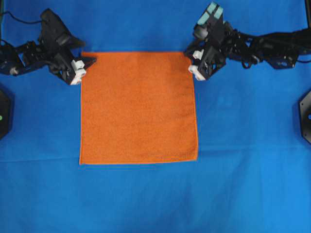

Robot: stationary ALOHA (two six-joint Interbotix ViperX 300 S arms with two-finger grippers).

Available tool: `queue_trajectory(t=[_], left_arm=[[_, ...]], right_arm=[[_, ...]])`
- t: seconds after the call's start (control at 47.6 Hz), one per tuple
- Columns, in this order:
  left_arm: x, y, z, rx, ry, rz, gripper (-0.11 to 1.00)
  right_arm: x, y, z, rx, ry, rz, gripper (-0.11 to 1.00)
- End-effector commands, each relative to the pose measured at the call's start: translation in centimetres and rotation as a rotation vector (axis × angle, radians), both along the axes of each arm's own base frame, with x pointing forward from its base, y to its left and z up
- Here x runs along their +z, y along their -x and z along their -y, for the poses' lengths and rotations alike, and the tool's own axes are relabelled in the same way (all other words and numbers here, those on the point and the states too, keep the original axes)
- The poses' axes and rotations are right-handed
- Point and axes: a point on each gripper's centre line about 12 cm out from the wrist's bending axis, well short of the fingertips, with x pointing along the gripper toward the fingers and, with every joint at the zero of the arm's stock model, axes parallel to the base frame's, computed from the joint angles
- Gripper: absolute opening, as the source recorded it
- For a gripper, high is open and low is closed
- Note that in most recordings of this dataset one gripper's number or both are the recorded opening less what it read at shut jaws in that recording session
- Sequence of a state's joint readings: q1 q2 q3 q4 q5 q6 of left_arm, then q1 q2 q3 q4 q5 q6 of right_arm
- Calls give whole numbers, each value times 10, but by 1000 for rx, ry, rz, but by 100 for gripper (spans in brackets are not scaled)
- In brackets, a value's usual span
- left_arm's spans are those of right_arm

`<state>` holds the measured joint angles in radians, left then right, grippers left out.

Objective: Fold the orange towel.
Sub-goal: 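Move both grippers to the towel's far corners and grasp them, then lift far corners and fold them toward the near edge with both grippers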

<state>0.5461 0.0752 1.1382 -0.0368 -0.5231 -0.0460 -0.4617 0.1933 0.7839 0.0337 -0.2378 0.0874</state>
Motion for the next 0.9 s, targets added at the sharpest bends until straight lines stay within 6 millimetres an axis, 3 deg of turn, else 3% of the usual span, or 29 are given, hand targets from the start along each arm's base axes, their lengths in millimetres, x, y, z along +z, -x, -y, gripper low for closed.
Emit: queue_trajectory(t=[0.0,0.042,0.21,0.378,0.651,0.882], left_arm=[[1,-1,2,-20,-2,-14,47],[1,-2,3,-25,-2,-16,35],[2,-6,5,-38,-5,-14,1],[14,-12,1,-41,-30,25,1],[46,-26,-7,-79,-104,50,1],[79,-20,-3,-93,-138,74,1]], right_arm=[[8,-3,2,4,16,21,11],[8,-3,2,4,16,21,2],[9,-3,1,3,17,27,2],[15,-1,1,-2,18,41,2],[48,5,-1,0,59,111,2],[71,11,-5,4,81,146,2]])
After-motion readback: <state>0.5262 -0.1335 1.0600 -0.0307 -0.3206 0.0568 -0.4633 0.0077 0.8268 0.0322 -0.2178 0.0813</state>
